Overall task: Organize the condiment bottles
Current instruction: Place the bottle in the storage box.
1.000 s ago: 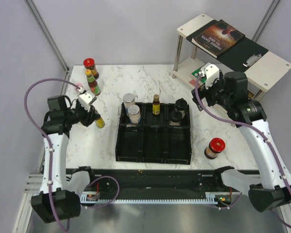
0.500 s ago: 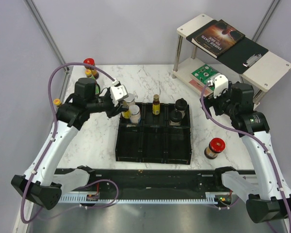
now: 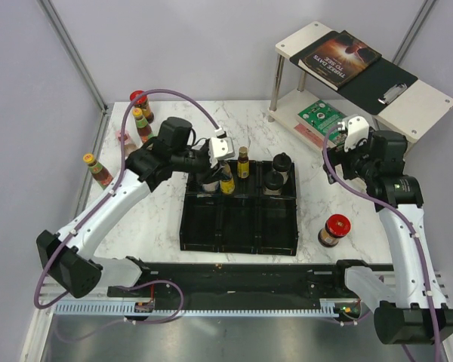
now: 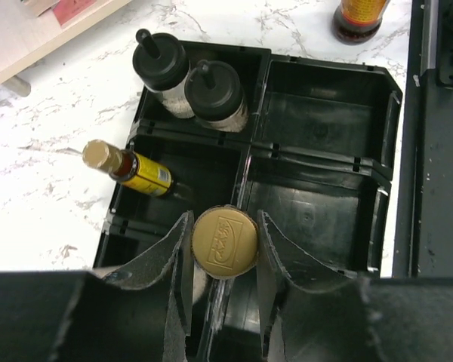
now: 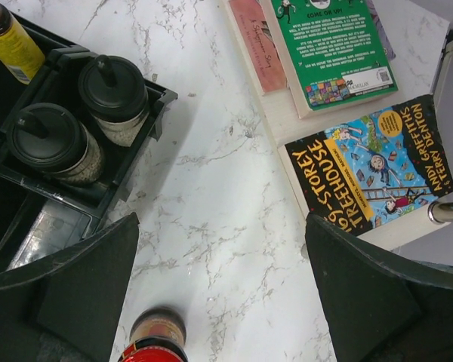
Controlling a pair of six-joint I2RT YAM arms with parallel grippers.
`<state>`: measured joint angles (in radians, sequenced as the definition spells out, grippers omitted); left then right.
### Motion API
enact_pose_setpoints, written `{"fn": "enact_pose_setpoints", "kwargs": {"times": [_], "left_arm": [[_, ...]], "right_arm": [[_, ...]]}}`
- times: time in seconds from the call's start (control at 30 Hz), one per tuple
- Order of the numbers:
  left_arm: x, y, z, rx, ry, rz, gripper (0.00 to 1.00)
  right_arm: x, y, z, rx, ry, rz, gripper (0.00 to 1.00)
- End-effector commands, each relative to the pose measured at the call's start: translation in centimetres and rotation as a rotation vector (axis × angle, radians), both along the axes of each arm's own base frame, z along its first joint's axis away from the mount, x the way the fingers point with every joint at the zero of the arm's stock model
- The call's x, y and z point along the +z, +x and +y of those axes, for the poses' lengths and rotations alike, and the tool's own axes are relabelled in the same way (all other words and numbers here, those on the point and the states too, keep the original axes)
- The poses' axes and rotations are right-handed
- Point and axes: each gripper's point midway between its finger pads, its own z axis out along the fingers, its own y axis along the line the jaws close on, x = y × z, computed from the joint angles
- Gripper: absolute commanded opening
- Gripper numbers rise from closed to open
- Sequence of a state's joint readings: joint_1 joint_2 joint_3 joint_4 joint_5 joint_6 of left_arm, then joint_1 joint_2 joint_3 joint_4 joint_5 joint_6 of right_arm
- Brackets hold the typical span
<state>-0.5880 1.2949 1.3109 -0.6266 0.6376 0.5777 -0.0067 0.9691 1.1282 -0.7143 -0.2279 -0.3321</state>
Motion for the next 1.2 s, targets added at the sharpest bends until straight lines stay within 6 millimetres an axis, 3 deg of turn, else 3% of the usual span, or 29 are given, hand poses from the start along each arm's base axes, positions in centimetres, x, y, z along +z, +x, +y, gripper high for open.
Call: {"fn": "enact_pose_setpoints", "kwargs": {"times": [0.0, 0.2, 0.37, 0.9, 1.0, 1.03, 1.17], "left_arm": [[4.1, 2.6, -3.0, -0.011, -0.129, -0.127, 0.02], [2.3, 4.7, -4.9, -0.007, -0.126, -0.096, 0.02], [-1.1, 6.8, -6.0, 0.022, -0.095, -0.082, 0.02], [-10.6, 7.2, -6.6, 0.016, -0.007, 0.064, 0.03], [-11.9, 7.4, -6.5, 0.022, 0.017, 0.080, 0.16], [-12.3, 7.4, -6.4, 0.023, 0.023, 0.085, 0.28], [-13.0, 7.0, -6.2, 0.021, 0.033, 0.093, 0.44]], "right_arm": [[0.4, -0.2, -0.1, 0.002, 0.050, -0.019, 0.98], [0.0, -0.5, -0.3, 0.006, 0.070, -0.009, 0.98], [-0.3, -0.7, -0.4, 0.009, 0.083, -0.008, 0.98], [-0.7, -0.9, 0.3, 0.054, 0.107, 0.018, 0.98], [-0.8, -1.2, 0.5, 0.067, 0.109, 0.027, 0.98], [-0.9, -1.3, 0.5, 0.072, 0.102, 0.033, 0.98], [-1.7, -2.0, 0.6, 0.104, 0.080, 0.098, 0.98]]}}
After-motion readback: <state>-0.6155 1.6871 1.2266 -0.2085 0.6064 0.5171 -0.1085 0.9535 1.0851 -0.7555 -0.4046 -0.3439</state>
